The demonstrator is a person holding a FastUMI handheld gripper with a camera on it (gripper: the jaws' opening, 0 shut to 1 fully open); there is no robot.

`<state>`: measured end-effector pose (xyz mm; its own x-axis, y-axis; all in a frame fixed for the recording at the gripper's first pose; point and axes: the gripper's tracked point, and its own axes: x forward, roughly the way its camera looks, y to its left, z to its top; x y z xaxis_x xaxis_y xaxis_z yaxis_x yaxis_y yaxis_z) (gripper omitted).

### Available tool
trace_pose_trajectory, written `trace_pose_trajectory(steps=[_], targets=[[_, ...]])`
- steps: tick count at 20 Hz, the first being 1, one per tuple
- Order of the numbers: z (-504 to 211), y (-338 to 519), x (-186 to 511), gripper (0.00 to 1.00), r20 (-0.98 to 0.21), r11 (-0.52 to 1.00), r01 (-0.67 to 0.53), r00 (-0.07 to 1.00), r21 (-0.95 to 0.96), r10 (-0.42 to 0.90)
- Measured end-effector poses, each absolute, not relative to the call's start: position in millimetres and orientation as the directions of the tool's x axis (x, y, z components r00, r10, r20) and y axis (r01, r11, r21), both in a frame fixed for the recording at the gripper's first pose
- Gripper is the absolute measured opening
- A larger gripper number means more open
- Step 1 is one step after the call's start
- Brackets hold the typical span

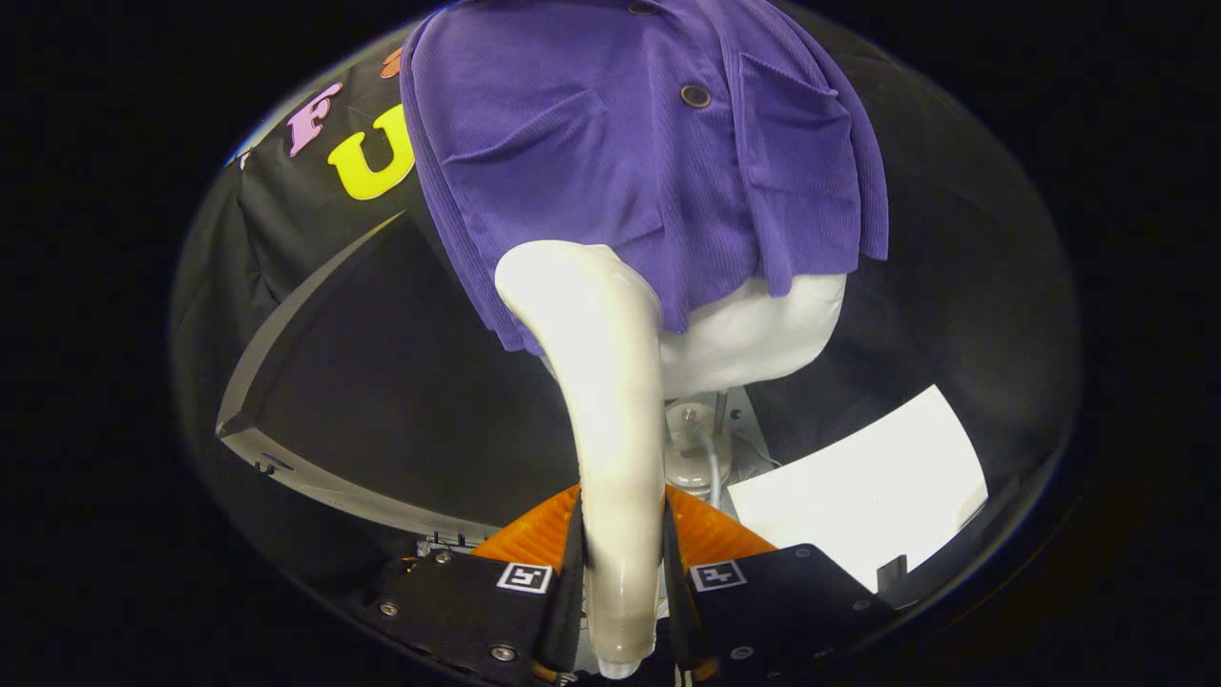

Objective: Iron the clothes twice with a garment steamer, once on the left side and once on the right side.

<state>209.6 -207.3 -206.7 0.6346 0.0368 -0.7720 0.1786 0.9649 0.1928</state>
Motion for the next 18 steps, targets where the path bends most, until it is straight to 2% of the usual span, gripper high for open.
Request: trace_pose_trajectory(steps=[4,7,13,18], targets=[[-224,-197,201,0.38,-0.789,0.959,0.182,0.611,0.216,0.062],[-212,-185,198,0.38,-0.741,0.940,0.175,0.663,0.292,0.107],[-131,-193,174,0.38,-0.636,0.929,0.136,0.762,0.345,0.125],[-26,-202,161,0.38,-0.476,0.928,0.069,0.871,0.367,0.124]])
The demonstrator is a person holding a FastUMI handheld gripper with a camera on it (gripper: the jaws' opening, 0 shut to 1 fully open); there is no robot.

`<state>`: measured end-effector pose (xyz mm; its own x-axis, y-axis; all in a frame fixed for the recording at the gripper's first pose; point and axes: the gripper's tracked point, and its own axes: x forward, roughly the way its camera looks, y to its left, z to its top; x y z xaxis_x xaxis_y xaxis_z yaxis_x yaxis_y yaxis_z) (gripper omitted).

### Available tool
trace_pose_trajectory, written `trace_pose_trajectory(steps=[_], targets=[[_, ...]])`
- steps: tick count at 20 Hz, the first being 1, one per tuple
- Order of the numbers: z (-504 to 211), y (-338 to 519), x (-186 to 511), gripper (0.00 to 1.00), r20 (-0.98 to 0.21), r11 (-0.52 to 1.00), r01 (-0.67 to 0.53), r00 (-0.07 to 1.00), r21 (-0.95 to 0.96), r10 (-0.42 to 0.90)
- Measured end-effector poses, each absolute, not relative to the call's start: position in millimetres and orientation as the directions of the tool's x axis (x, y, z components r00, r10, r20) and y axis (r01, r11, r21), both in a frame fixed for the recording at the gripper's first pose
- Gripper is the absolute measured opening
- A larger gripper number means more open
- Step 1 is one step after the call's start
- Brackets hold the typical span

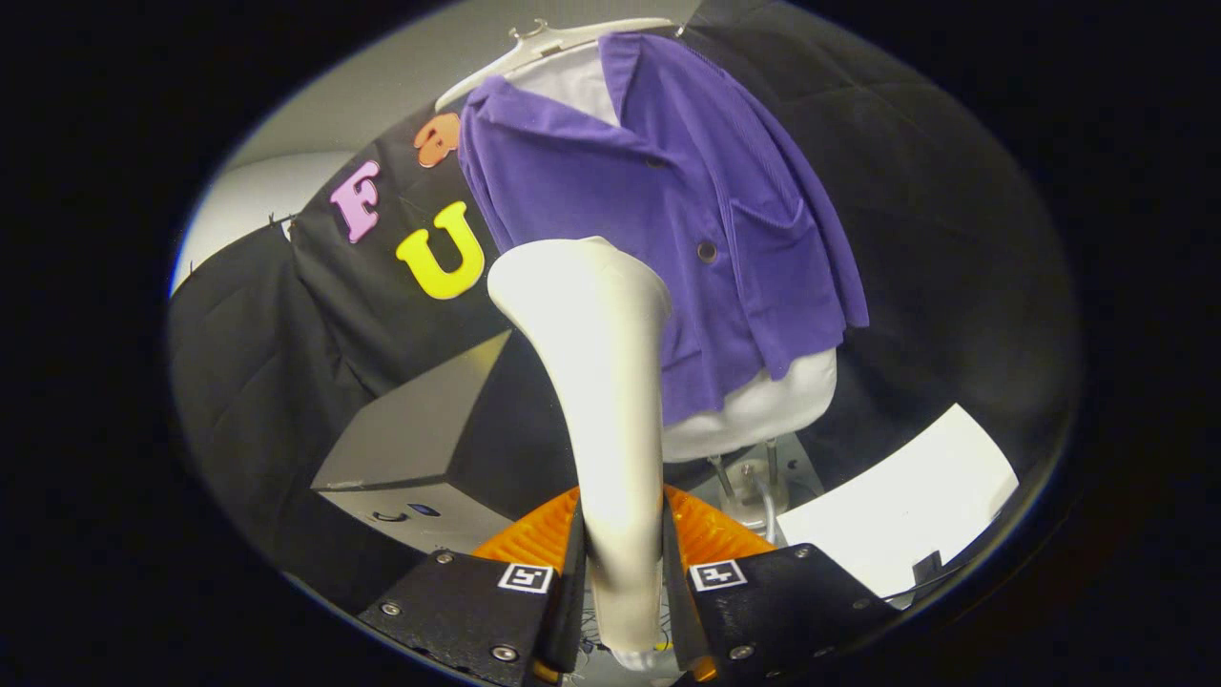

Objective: Iron the clothes twice with a garment steamer, once on the left side and once on the right side.

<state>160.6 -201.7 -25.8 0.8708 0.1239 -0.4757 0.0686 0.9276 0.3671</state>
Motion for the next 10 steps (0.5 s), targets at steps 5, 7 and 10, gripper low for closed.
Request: trace_pose_trajectory(steps=[5,7,10], targets=[[46,-214,152,0.38,-0.373,0.937,0.018,0.920,0.348,0.121],[69,-220,152,0.38,-0.334,0.944,0.003,0.936,0.330,0.114],[106,-223,156,0.38,-0.266,0.943,-0.032,0.956,0.330,0.125]])
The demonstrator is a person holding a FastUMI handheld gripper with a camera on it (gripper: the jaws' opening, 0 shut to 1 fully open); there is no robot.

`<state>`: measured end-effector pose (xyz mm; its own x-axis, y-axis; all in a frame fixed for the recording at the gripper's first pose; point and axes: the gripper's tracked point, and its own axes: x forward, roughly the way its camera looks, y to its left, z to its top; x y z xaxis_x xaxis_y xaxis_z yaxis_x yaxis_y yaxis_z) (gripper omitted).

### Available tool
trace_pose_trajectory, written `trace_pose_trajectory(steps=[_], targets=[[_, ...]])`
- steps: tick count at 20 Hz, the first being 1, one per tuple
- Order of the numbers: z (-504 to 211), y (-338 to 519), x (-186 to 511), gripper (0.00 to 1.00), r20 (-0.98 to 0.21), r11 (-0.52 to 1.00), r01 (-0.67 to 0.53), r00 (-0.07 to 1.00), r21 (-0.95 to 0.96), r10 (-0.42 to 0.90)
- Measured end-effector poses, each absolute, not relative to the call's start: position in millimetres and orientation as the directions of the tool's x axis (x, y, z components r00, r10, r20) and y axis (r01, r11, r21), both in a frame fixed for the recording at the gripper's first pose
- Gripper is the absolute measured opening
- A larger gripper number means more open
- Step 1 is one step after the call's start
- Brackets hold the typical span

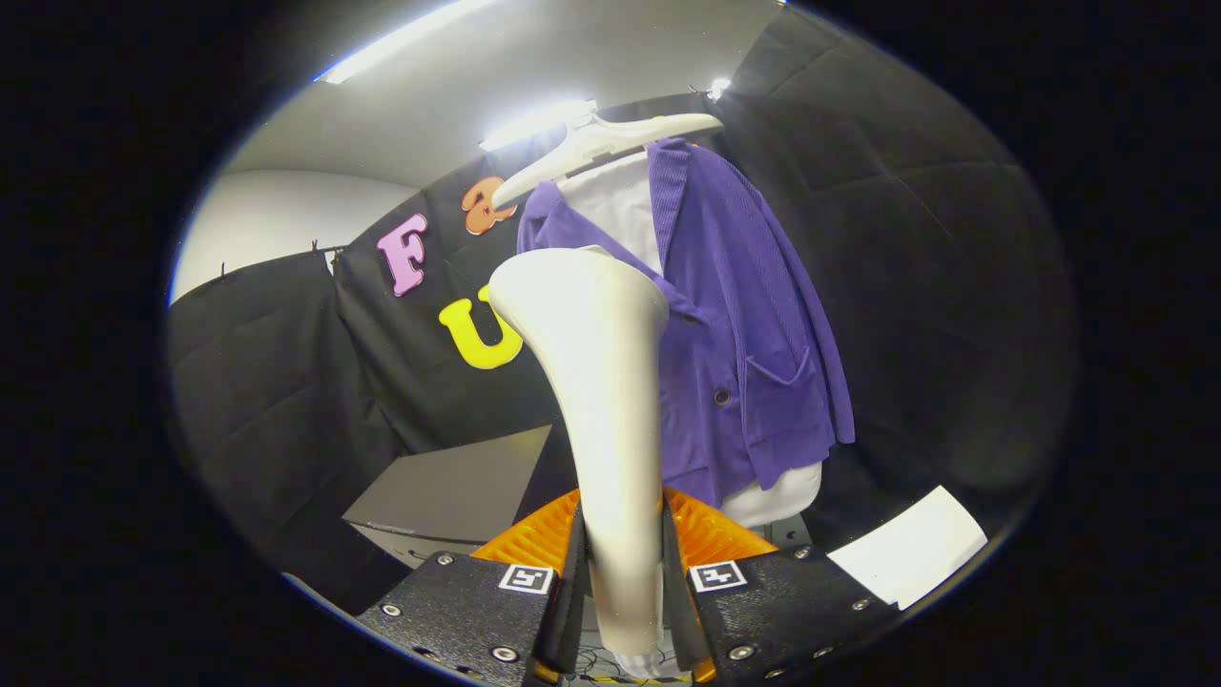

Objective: Iron the clothes twice with a garment steamer, once on the left side and once on the right side.

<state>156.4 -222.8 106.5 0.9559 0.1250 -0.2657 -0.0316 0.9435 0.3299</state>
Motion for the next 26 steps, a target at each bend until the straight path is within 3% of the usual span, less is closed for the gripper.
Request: trace_pose_trajectory(steps=[9,15,21,26], targets=[[211,-237,201,0.37,0.001,0.937,-0.105,0.994,0.332,0.111],[250,-274,243,0.37,0.157,0.943,-0.030,0.987,0.333,-0.024],[231,-315,302,0.37,0.116,0.934,0.071,0.986,0.351,-0.119],[202,-330,328,0.37,0.061,0.951,0.166,0.980,0.260,-0.188]])
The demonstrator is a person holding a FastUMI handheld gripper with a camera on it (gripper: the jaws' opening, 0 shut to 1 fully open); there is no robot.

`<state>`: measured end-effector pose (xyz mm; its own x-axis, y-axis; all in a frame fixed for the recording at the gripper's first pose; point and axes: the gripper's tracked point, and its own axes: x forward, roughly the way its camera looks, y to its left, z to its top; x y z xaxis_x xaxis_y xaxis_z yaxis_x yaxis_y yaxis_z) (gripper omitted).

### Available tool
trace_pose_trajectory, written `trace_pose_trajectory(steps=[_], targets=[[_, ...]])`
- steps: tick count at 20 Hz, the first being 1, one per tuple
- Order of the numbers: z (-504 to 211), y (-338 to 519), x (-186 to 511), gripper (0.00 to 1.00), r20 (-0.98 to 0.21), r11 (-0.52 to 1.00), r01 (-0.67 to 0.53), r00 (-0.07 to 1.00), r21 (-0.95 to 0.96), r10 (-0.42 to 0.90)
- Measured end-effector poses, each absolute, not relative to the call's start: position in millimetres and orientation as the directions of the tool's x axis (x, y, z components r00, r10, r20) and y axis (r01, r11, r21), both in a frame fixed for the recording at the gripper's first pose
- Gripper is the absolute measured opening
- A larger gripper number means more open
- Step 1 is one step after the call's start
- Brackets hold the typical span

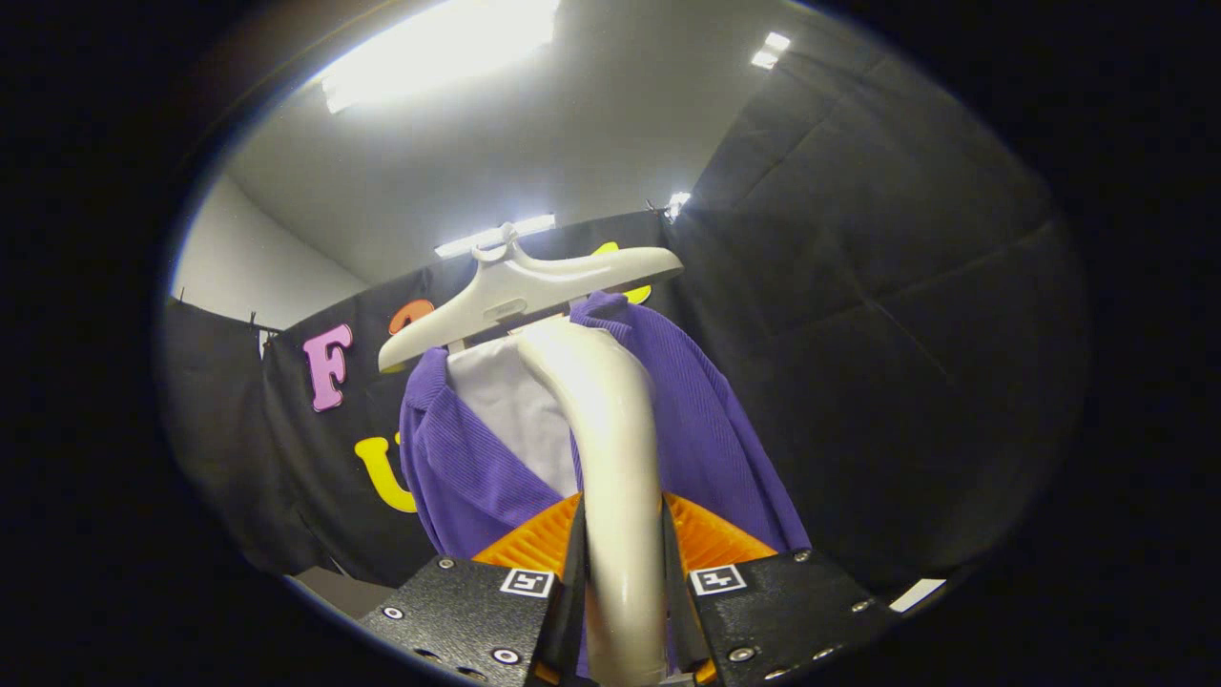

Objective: Iron the clothes twice with a garment steamer, once on the left side and once on the right side.

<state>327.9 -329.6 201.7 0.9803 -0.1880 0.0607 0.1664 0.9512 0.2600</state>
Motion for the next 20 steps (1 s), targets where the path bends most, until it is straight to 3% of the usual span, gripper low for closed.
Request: trace_pose_trajectory(steps=[20], targets=[[43,-343,304,0.38,-0.279,0.930,0.264,0.941,0.255,-0.191]])
